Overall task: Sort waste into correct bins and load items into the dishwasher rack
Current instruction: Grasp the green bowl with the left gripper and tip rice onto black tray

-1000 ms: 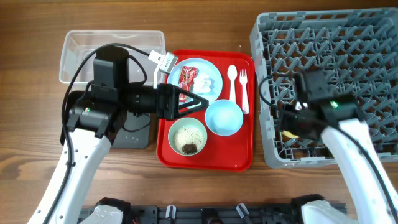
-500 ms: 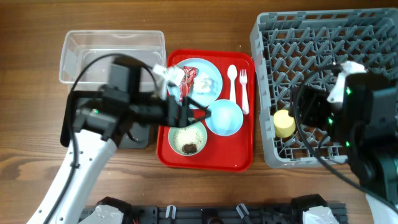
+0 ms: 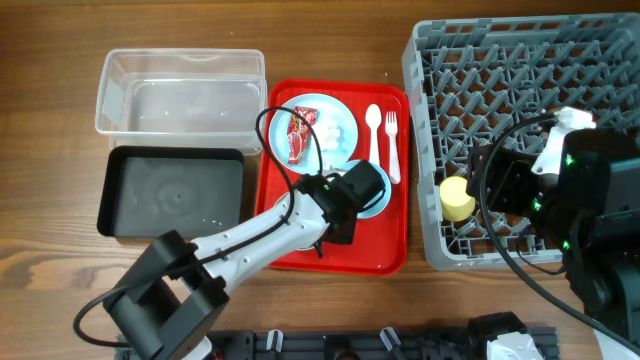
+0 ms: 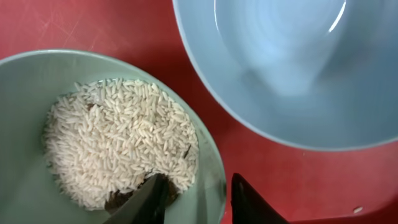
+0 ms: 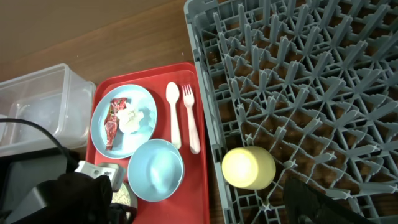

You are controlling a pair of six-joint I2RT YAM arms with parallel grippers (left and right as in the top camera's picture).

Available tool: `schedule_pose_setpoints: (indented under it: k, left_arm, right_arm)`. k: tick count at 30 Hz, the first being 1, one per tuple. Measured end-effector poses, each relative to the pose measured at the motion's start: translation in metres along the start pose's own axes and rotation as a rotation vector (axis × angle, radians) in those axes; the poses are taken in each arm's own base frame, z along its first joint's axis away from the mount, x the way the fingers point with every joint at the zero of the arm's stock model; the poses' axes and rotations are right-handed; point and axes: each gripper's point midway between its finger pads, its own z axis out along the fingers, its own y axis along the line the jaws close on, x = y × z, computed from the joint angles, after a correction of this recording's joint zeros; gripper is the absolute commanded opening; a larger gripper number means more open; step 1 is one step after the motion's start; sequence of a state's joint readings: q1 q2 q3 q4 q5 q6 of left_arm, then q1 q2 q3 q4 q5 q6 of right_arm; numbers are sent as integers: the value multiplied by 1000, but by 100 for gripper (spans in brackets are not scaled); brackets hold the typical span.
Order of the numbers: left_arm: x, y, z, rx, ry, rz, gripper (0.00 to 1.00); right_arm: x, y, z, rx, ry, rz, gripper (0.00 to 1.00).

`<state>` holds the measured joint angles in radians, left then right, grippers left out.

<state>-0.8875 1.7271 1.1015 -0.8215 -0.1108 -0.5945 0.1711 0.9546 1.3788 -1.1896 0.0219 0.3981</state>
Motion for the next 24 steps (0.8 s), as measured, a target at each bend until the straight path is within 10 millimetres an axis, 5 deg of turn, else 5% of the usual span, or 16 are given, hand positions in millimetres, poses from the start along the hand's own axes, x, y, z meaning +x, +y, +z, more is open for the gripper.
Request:
schedule_pose_setpoints:
  k: [3,9,12,14,17,21,24]
  left_arm:
    - [4,-7,9,-9,8,12,4]
    - [16,1,11,-69,43,37,4]
    - [27,17,-10,-78,103,2,4]
    - [4,24,-46,37,27,-92,4]
    - [-47,72,-127,301,-178,-302,4]
    - [-69,142,-136,547,-171,-478,4]
    - [-67,180,-122,733,-154,-569,4]
  right_arm:
    - [0,0,1,1,2,0,89]
    - [0,0,1,1,2,0,89]
    - [0,0,1,1,2,0,89]
    - [0,0,1,1,2,0,89]
    - [0,0,1,1,3,0,89]
    - [1,0,1,2,7,0,89]
    - [1,0,1,3,8,0,89]
